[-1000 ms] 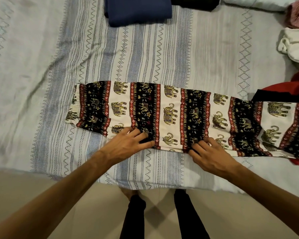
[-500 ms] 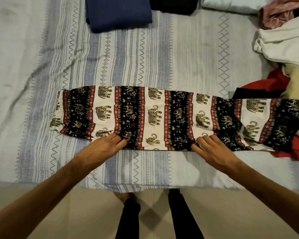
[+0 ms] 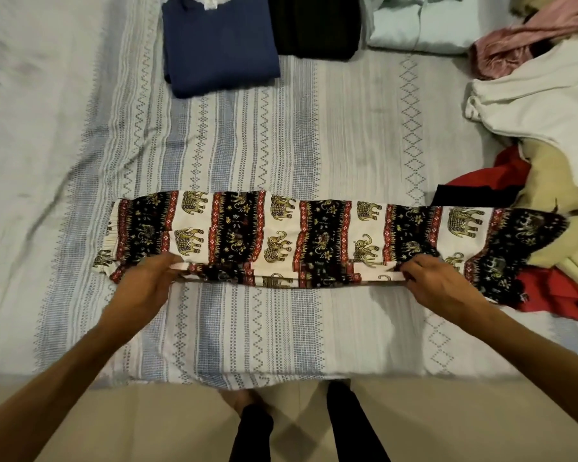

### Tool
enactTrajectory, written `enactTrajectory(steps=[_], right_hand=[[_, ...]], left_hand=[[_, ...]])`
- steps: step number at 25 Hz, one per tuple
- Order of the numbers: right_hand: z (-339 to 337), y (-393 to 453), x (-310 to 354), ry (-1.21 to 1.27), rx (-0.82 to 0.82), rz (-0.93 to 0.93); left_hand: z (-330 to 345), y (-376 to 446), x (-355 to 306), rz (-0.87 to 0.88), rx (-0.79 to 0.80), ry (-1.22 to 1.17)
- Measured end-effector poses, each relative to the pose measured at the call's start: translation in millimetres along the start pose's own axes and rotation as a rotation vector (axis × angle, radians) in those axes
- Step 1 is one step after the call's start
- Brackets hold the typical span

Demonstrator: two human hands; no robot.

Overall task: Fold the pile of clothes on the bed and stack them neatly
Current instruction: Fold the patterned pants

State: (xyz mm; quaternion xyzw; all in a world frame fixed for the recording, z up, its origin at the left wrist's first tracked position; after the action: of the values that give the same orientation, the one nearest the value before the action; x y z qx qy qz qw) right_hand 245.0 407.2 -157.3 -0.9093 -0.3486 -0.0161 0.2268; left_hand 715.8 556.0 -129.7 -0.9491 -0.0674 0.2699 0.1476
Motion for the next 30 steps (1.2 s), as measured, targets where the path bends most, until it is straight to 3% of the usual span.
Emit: enactTrajectory(steps=[3, 5, 9, 12, 15, 19, 21, 23, 26, 30], right_hand=[[-83.4, 5.3, -22.0, 0.198, -0.225, 0.161], [-152.8, 10.3, -39.7, 0.213, -0.350, 0.216], [-298.6, 9.0, -75.3, 0.185, -0.549, 0.304], [-372.1, -4.4, -72.6, 0.122, -0.643, 0.287], [-386.3, -22.9, -77.6, 0.151, -0.636, 0.324], [-341.9, -55.4, -89.5, 0.841, -0.633, 0.359], [-330.6, -64.3, -85.4, 0.989, -0.629, 0.317], [-342.3, -69.1, -77.5, 0.891, -0.637, 0.258], [-371.6, -58.0, -57.9, 0.420, -0.507, 0.211], [-355.6, -3.6, -54.1, 0.272, -0.275, 0.151]], left_hand=[[-49.3, 25.1, -11.8, -0.121, -0.165, -0.273], [-99.8, 51.8, -35.8, -0.092, -0.244, -0.318], [-239.0, 90.7, -123.5, 0.172, -0.354, -0.181], [-317.4, 89.4, -168.5, 0.207, -0.476, 0.035], [-348.7, 68.9, -187.8, 0.241, -0.452, 0.099], [-353.9, 25.3, -210.3, 0.323, -0.378, 0.125], [-376.4, 16.4, -209.4, 0.306, -0.435, 0.117], [-409.2, 17.9, -208.9, 0.324, -0.480, 0.179], [-449.0, 29.3, -213.7, 0.409, -0.453, 0.297], [-440.9, 63.7, -207.4, 0.465, -0.250, 0.503]])
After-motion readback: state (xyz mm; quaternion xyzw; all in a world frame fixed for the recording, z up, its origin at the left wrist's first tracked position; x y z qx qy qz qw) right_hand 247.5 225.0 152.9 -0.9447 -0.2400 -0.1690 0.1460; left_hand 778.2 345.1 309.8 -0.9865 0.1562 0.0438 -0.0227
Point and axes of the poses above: each hand's wrist, its own y-axis towards the middle knuckle, its own z-axis out of the palm, x = y × z, the point moved 9 cm from there along y, towards the middle knuckle, and after that the axes turned 10 degrees about x, right-handed, at the moved point
